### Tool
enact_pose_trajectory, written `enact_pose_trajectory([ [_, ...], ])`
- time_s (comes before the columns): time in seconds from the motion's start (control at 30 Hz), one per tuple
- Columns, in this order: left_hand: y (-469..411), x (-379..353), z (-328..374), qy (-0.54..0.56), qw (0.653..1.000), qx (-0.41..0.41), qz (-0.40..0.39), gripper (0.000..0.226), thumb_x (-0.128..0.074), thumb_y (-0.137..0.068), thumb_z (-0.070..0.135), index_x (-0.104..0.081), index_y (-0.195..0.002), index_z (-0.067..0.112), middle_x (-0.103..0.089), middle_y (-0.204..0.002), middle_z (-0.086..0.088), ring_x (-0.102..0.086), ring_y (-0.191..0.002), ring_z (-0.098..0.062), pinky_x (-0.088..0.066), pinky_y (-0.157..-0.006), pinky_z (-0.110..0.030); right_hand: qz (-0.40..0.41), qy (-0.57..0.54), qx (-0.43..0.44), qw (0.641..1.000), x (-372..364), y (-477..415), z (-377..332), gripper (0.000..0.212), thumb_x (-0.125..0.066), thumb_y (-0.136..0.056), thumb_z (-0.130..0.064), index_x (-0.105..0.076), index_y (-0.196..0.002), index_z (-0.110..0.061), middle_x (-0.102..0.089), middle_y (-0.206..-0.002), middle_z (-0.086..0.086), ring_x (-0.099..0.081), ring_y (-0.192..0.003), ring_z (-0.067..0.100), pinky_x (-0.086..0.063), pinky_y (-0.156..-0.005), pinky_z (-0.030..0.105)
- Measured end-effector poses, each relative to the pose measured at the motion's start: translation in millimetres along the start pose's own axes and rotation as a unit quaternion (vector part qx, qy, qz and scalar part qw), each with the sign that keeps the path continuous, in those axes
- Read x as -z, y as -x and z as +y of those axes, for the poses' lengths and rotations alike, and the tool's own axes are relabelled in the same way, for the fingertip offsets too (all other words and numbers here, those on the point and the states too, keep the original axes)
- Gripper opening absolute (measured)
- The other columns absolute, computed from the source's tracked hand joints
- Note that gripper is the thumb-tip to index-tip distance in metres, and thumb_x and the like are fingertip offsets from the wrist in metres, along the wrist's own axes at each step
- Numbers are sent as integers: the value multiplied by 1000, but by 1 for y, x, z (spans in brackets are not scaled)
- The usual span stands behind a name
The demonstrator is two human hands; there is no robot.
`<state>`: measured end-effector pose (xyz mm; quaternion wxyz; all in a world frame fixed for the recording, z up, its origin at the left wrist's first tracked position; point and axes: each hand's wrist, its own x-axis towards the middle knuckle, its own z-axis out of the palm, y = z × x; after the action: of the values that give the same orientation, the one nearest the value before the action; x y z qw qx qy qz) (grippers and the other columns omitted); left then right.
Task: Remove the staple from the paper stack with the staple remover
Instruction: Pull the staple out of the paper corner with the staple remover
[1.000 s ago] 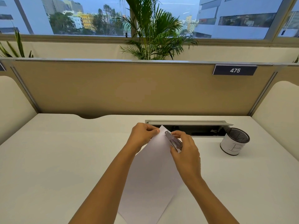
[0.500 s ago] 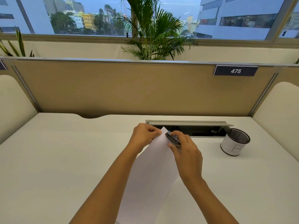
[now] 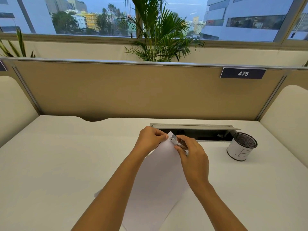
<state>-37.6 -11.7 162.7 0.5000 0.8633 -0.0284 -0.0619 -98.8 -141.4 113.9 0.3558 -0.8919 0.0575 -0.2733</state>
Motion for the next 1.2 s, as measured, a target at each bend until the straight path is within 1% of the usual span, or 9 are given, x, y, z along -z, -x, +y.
enact_pose_trajectory([
  [0.17,0,-2,-1,-7,1000,0,0,24,-59,-89,22,-70,-104,9,-69,-108,-11,-62,-85,-20,-52,-76,-30,12,2,3,1000,-1,1,-1,39,-65,-82,-28,-62,-118,-14,-68,-114,8,-65,-101,26,-52,-86,36],
  [0.33,1,-5,-1,-6,1000,7,-4,24,-59,-89,22,-70,-105,8,-68,-107,-12,-60,-85,-20,-50,-74,-28,-16,-35,-36,999,-1,2,2,40,-64,-84,-29,-59,-121,-19,-64,-121,3,-61,-108,22,-49,-92,34],
  [0.5,0,-6,-3,2,1000,19,-5,23,-60,-88,21,-70,-104,9,-68,-107,-10,-60,-84,-19,-49,-71,-26,-34,-115,-78,990,-2,1,4,34,-65,-83,-25,-57,-116,-22,-62,-118,-2,-53,-99,8,-43,-86,21],
  [0.63,0,-4,-4,17,999,28,1,21,-62,-87,19,-71,-102,8,-69,-106,-10,-63,-88,-22,-54,-78,-31,-63,-297,-176,936,0,-1,3,26,-64,-84,-24,-53,-103,-38,-60,-104,-16,-58,-100,15,-52,-75,17],
  [0.73,0,-3,-7,13,999,31,4,21,-61,-87,19,-71,-103,8,-69,-106,-10,-64,-89,-22,-54,-80,-33,-55,-353,-215,909,1,-3,4,26,-63,-85,-24,-52,-104,-38,-58,-105,-11,-60,-101,21,-55,-63,14],
  [0.83,1,-3,-8,13,999,33,7,21,-62,-86,19,-72,-101,8,-69,-108,-9,-64,-90,-23,-55,-83,-36,-57,-333,-220,915,2,-3,6,27,-62,-85,-23,-51,-109,-31,-57,-109,-5,-59,-102,23,-55,-67,18],
  [1.0,1,-6,-6,9,999,33,7,22,-61,-87,20,-71,-103,8,-68,-108,-9,-63,-90,-23,-53,-81,-33,-48,-171,-142,974,0,-2,7,33,-67,-82,-22,-59,-114,-23,-62,-116,-1,-53,-99,10,-45,-91,29],
  [1.07,1,-6,-5,3,1000,26,6,21,-60,-88,20,-71,-102,8,-69,-106,-10,-62,-85,-20,-53,-79,-31,-40,-130,-117,984,-1,-2,5,34,-67,-82,-23,-60,-115,-22,-63,-119,0,-52,-99,8,-43,-92,27],
  [1.2,1,-6,-3,-4,1000,19,7,21,-60,-88,20,-72,-101,9,-69,-104,-10,-62,-82,-20,-52,-75,-30,-25,-72,-74,994,-1,-2,3,34,-66,-83,-26,-60,-116,-22,-64,-120,1,-59,-107,18,-47,-92,32],
])
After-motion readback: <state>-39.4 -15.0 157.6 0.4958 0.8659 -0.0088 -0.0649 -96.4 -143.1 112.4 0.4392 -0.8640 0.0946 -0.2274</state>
